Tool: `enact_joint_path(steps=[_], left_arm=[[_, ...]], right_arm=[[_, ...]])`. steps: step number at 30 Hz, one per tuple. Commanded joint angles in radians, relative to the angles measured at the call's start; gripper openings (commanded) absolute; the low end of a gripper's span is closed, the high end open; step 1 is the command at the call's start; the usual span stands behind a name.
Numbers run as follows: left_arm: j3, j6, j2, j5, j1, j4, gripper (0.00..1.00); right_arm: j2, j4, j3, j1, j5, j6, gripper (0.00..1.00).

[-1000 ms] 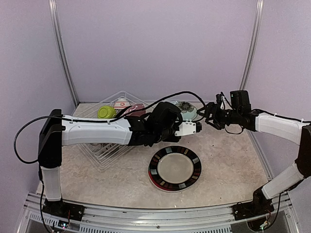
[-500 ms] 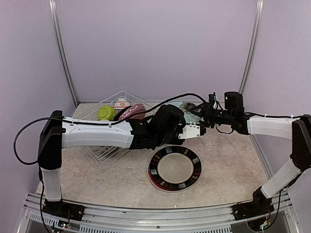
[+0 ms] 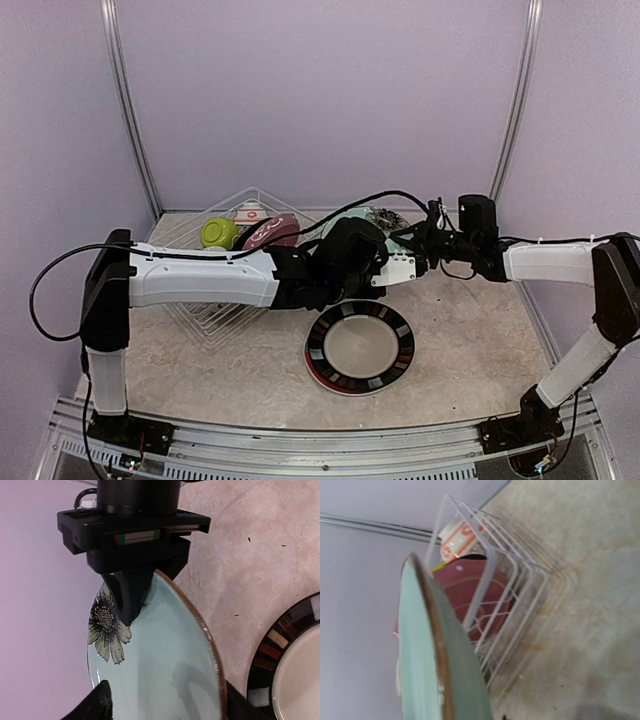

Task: Unload the mixed dishes from the dish rack
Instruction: Place the plate with another plate.

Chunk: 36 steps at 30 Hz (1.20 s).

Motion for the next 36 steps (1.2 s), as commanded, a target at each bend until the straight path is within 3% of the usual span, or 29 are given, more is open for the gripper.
enact_joint_path(steps=[1, 8, 17, 23, 30, 36], left_arm=[[0.065, -0.153, -0.049, 0.030, 0.000, -0.114, 0.82], [0.126, -0.370, -0.124, 0.218, 0.022, -0.351, 0.98], [0.158, -0.603, -0.284, 0.414, 0.174, -0.460, 0.99], [0.137, -0.757, -0.419, 0.542, 0.346, -0.507, 0.99], [0.019, -1.022, -0.533, 0.765, 0.646, -0.418, 0.99], [-0.010, -1.099, -0.530, 0.827, 0.775, -0.415, 0.99]], right_arm=[[-0.047, 0.099, -0.027, -0.021, -0.031, -0.074, 0.00], [-0.073, 0.105, -0.107, -0.094, -0.146, -0.178, 0.00], [-0.125, -0.032, -0.153, -0.101, -0.218, -0.340, 0.00], [-0.140, -0.119, -0.162, -0.057, -0.233, -0.420, 0.00], [-0.108, -0.170, -0.147, 0.030, -0.234, -0.448, 0.00], [-0.060, -0.303, -0.078, 0.100, -0.170, -0.508, 0.00]])
